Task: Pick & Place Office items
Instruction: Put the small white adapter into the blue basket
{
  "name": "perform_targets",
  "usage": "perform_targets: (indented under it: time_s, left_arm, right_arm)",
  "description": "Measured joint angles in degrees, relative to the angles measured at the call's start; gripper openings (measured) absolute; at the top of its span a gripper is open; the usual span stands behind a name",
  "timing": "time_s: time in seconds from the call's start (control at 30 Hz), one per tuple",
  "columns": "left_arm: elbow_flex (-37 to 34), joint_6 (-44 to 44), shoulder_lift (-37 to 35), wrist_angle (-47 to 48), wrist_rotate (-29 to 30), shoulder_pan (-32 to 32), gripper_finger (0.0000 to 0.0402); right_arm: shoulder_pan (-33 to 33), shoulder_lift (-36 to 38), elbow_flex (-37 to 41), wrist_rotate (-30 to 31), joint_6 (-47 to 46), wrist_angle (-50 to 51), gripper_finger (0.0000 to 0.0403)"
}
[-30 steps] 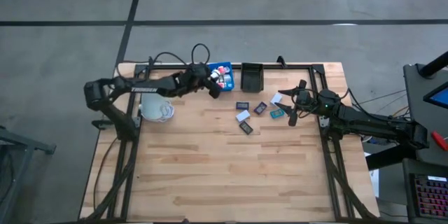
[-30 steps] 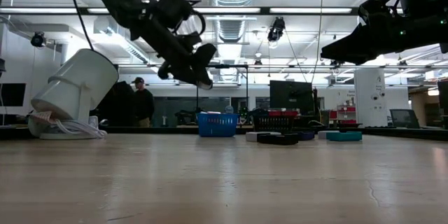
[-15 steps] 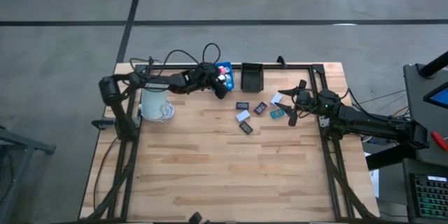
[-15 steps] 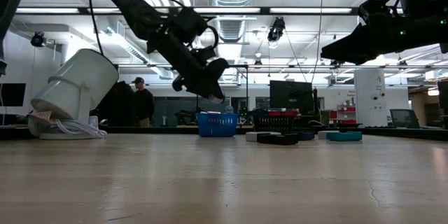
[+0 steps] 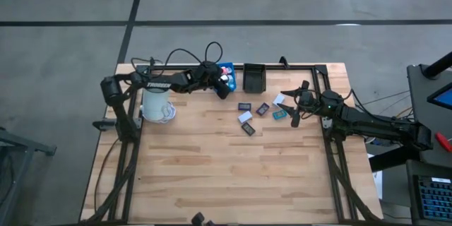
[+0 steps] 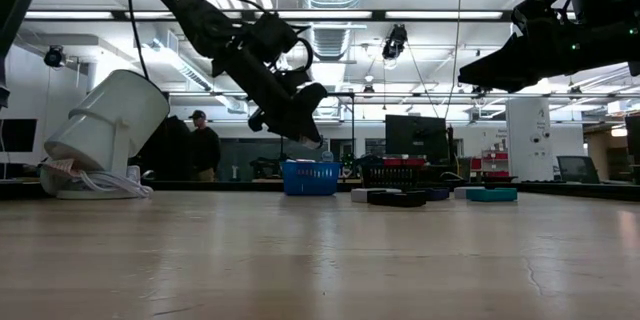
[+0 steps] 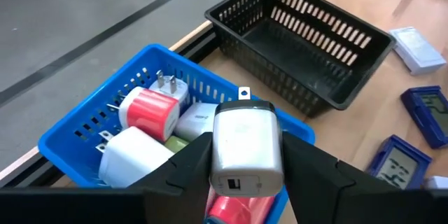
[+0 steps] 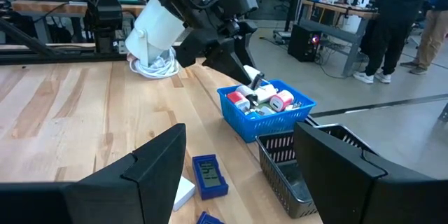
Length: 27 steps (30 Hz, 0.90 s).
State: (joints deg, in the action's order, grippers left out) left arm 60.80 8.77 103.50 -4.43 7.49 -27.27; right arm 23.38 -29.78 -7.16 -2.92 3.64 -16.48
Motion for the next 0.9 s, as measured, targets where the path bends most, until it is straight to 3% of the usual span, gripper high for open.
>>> perform_targets:
  time_s: [0.9]
  left_arm:
    - [-2.0,0.0,0.0,2.9,0.0,-1.0,0.0163]
  right_arm:
    - [0.0,0.0,0.0,0.0,0.0,0.0,0.0256]
